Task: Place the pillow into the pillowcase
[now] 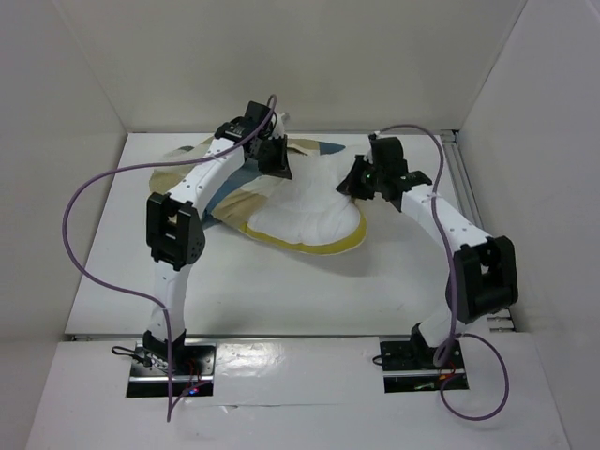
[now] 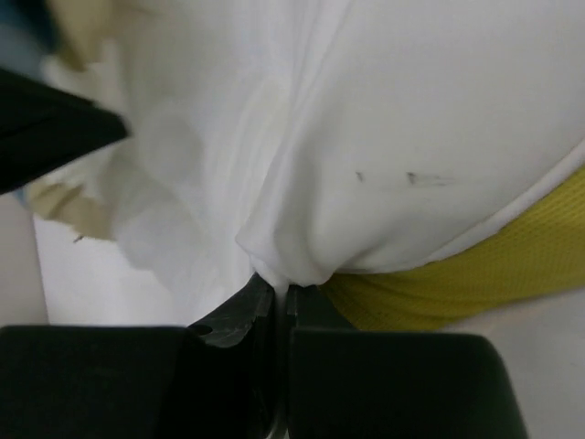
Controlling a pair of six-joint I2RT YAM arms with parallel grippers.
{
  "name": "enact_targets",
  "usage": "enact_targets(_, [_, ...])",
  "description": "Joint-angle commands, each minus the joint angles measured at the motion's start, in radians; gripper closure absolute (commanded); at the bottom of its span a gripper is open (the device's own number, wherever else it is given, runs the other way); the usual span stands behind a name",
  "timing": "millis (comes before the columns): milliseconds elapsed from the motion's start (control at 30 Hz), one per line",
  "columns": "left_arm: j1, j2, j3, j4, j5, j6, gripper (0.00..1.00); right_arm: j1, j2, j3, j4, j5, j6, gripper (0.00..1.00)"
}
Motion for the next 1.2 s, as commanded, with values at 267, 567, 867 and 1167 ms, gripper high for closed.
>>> enact_targets(267, [-0.048, -0.172, 0.111, 0.069, 0.342, -0.148, 1.00, 0.364, -0.338, -0.055, -0.024, 0.071, 0.149, 1.00])
enact_targets(567, [-0.048, -0.163, 0.029, -0.064, 0.097, -0.075, 1.00, 0.683, -0.217, -0.258, 0.101, 0.156, 0.173, 1.00])
enact_targets(867, [-0.048, -0.190, 0.054, -0.113, 0.016, -0.016, 0.33, 0.610, -0.292, 0.031, -0.231, 0.403, -0.066, 0.21])
enact_targets(1167, [-0.048, -0.212, -0.061, -0.095, -0.033, -0.054, 0.92, 0.367, -0.140, 0.139, -0.309, 0.490, -0.087, 0.92])
